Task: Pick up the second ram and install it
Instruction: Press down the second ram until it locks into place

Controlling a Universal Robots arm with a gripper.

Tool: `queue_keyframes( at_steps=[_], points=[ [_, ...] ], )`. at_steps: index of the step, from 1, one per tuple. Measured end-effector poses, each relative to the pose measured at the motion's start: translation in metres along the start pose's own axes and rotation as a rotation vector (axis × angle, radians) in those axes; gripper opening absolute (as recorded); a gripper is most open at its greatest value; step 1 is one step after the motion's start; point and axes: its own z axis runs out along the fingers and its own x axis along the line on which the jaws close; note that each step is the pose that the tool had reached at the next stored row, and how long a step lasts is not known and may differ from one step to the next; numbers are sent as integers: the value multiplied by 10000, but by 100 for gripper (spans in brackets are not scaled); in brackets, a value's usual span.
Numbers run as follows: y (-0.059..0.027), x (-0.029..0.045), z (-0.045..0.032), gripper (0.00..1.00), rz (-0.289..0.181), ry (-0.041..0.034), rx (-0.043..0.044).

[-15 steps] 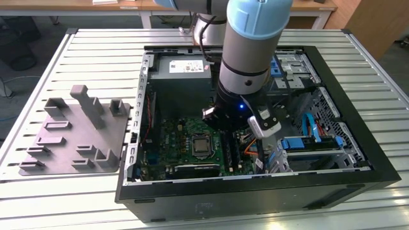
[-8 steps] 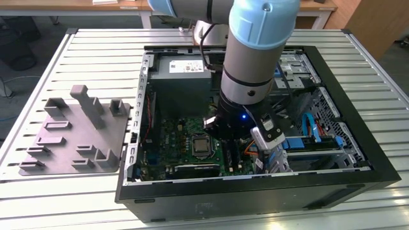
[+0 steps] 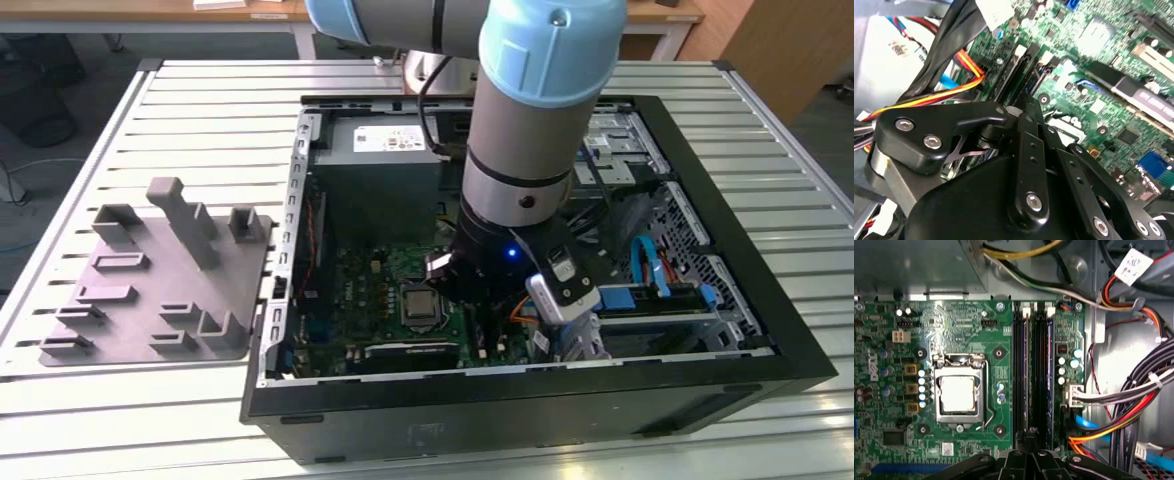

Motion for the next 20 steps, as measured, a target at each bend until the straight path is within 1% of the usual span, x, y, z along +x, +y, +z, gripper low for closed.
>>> queue_keyframes(
  at_steps=[3, 6, 9, 13, 14, 16, 18, 19, 20],
  points=[
    [-19, -1, 5, 10, 0, -2, 66],
    [-44, -1, 20, 10, -1, -2, 95],
    [-51, -2, 39, 10, -4, 1, 116],
    [-52, -3, 50, 10, -11, -2, 115],
    [-52, -3, 44, 10, -11, -3, 113],
    [-50, -4, 4, 10, -11, -13, 74],
    [-61, -1, -96, 10, -11, -1, 115],
    [-60, -2, -115, 10, -12, -4, 110],
    [-46, -1, -115, 10, -12, -4, 108]
  ],
)
